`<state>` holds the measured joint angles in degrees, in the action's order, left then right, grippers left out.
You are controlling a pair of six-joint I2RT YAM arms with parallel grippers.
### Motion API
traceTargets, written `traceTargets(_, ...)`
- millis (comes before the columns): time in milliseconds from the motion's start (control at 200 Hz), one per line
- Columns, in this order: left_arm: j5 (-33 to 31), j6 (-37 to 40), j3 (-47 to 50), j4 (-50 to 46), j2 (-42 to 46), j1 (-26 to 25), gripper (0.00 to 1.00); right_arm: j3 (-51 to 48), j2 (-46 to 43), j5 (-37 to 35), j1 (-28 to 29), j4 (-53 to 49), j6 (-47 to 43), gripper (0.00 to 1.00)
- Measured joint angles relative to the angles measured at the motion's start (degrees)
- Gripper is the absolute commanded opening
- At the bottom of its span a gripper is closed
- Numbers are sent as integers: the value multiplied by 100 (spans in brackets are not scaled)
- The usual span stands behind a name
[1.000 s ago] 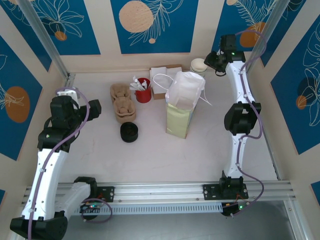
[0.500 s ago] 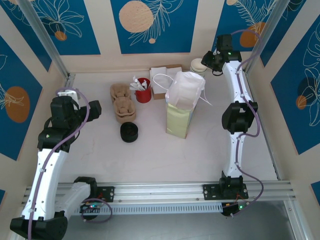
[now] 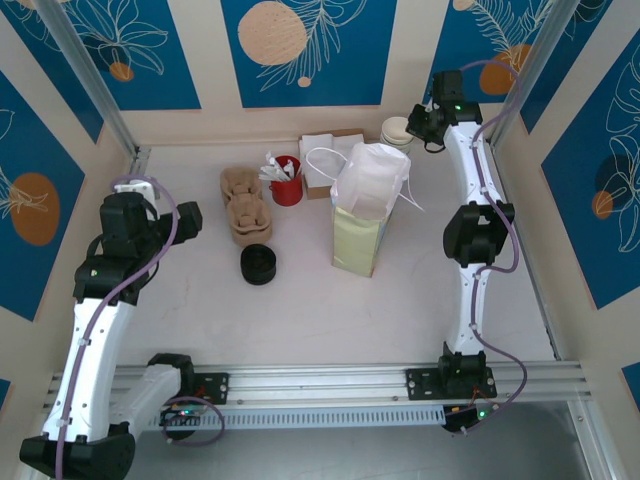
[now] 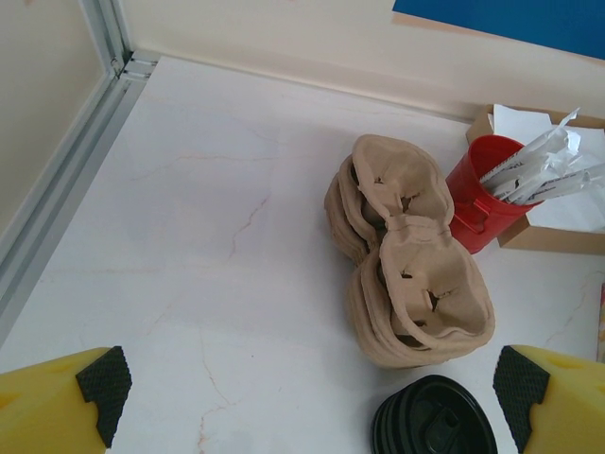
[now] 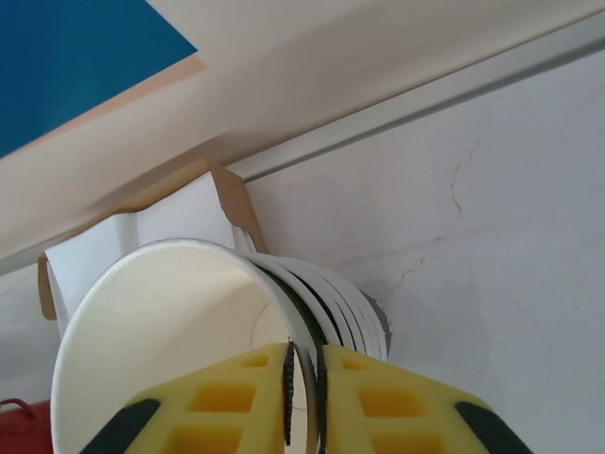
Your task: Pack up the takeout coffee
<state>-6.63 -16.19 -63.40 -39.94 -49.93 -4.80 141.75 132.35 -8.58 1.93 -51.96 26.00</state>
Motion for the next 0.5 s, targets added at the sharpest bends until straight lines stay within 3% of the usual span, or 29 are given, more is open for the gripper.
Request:
traceTargets(305,0,0,0,-2,0,0,100,291,11,-2,28,-136,-92,2)
traceTargets(500,2,0,-46,-46,0,0,100,737,11,0,39,-315,-127,0)
